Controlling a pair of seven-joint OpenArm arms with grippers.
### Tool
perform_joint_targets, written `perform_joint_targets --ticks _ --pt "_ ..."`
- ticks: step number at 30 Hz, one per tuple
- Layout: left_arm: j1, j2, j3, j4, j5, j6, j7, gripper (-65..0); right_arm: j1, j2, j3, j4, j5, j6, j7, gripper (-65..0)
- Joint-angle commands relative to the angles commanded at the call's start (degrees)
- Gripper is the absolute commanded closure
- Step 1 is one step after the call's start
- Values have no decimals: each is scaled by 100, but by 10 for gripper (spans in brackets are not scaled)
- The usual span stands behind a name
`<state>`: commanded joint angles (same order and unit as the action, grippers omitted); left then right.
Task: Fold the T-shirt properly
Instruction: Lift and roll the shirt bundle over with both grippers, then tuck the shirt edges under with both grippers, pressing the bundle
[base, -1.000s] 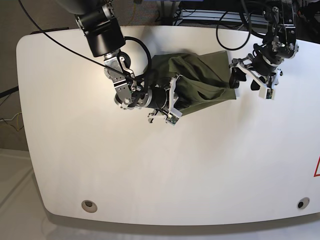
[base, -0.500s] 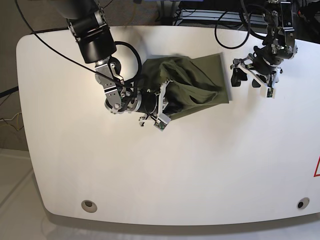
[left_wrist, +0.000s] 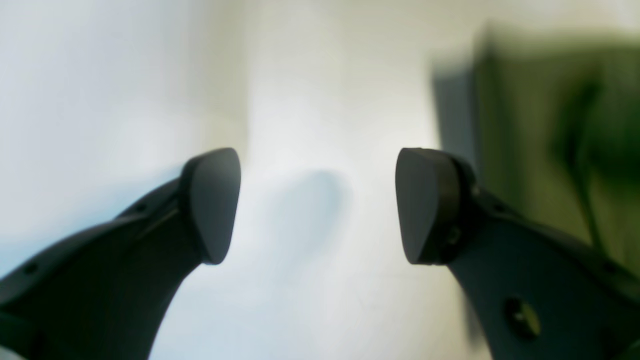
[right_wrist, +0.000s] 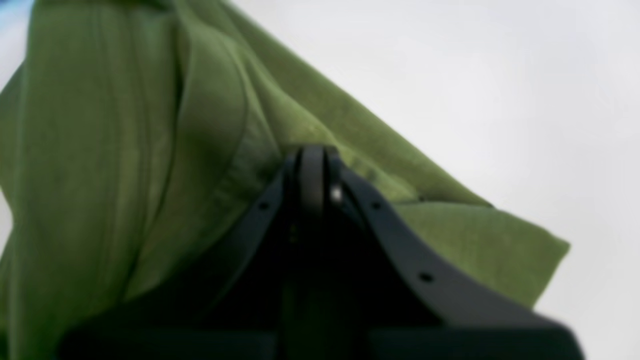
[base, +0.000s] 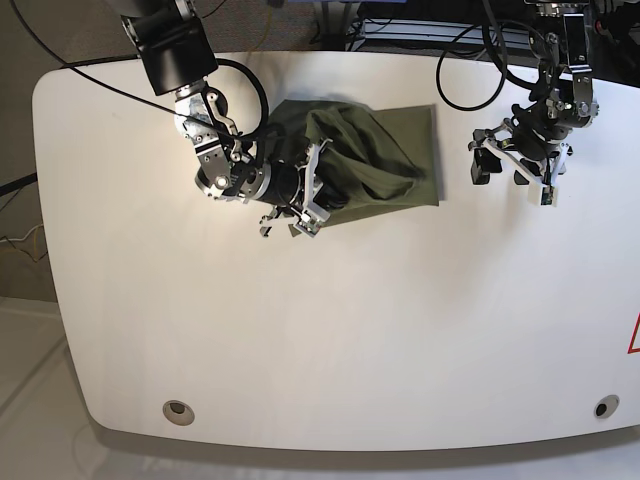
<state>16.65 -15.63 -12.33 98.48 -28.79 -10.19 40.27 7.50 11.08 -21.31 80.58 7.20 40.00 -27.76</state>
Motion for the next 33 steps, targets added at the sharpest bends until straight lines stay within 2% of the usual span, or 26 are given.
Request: perform_joint_targets --ticks 2,6,12,14,16,26,33 --pt "67 68 21 173 -85 -5 0 -453 -213 20 104 506 146 0 70 0" --pt "228 111 173 463 -79 -5 -62 -454 -288 -46 272 859 214 0 63 0" --pt "579 201 692 742 -6 -16 -286 -457 -452 -94 850 1406 336 0 -32 -1" --pt "520 214 1062 700 -32 -13 -348 -454 -651 -59 1172 1718 330 0 -130 0" --pt "472 214 1119 660 -69 -15 -345 -453 -719 -56 1308 1822 337 0 -177 0" --pt "-191 190 949 166 -724 -17 20 -451 -1027 46 1664 2263 312 0 -579 -1" --pt "-448 226 872 -114 -866 -34 142 -451 -940 52 1664 2221 175 0 -720 -2"
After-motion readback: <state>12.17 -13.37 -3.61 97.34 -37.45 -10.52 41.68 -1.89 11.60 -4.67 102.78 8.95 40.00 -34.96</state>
